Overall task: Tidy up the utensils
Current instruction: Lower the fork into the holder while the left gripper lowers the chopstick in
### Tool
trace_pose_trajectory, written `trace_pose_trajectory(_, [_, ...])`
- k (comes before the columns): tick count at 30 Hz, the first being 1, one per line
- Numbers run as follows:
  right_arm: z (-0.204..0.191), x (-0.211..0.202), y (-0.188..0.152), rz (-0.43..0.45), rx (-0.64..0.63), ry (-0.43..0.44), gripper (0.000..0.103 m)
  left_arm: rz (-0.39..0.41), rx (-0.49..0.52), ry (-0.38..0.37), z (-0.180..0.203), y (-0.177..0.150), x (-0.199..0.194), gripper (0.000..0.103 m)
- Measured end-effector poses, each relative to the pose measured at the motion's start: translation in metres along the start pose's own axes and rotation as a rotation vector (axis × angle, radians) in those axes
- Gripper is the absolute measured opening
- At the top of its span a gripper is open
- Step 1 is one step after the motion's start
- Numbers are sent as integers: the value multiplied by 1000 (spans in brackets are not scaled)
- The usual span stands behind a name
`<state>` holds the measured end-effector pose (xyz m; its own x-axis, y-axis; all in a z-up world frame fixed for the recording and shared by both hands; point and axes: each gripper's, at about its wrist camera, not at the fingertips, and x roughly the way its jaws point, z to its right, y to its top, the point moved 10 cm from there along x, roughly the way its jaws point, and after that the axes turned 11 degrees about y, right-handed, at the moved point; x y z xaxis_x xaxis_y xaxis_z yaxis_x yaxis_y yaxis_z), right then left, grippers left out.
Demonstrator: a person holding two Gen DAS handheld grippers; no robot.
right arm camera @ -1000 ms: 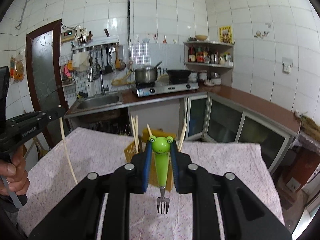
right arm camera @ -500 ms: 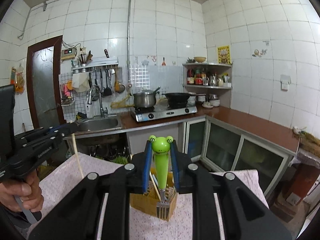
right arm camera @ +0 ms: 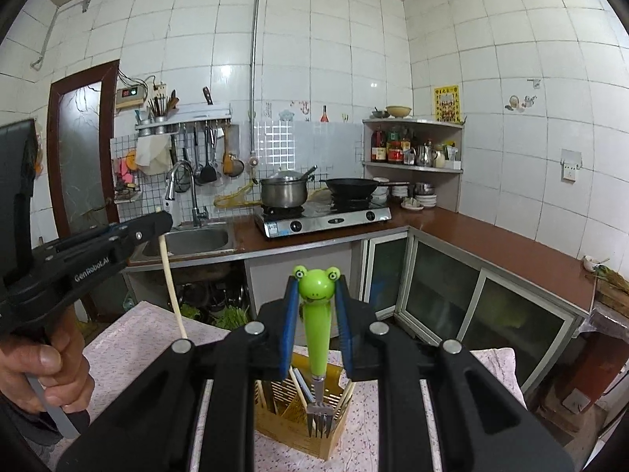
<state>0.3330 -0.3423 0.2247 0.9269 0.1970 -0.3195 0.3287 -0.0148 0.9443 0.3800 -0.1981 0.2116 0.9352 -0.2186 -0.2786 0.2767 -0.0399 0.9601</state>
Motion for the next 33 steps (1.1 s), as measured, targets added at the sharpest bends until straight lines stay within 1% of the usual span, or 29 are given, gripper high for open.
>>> trace_pose_trajectory(4, [7,18,-3,-10,12,-3,19,11,-8,-17,9,4,18,3])
trace_pose_trajectory(9, [13,37,-6,-19,21,-2,19,16,-10,-24,19,0,39,3])
trace_pose_trajectory(14, [22,51,-13,-24,36,-5,19,-24,-20,-20,20,-14,63,3])
trace_pose_trajectory(20, [29,68,-21,-26,42,-5,19,-53,-15,-21,20,-31,81,3])
trace_pose_trajectory(22, [32,75,-27,-40,45,-9,19,-63,-14,-21,20,-36,84,3])
trace_pose_trajectory(25, [35,84,-38,-63,55,-7,19,-89,-19,-21,20,-46,92,3])
trace_pose_trajectory(30, [36,95,-56,-100,68,1,19,-180,-16,1,19,-71,111,3])
trace_pose_trajectory(33, [37,101,-67,-118,73,1,19,-207,-3,9,16,-85,119,3])
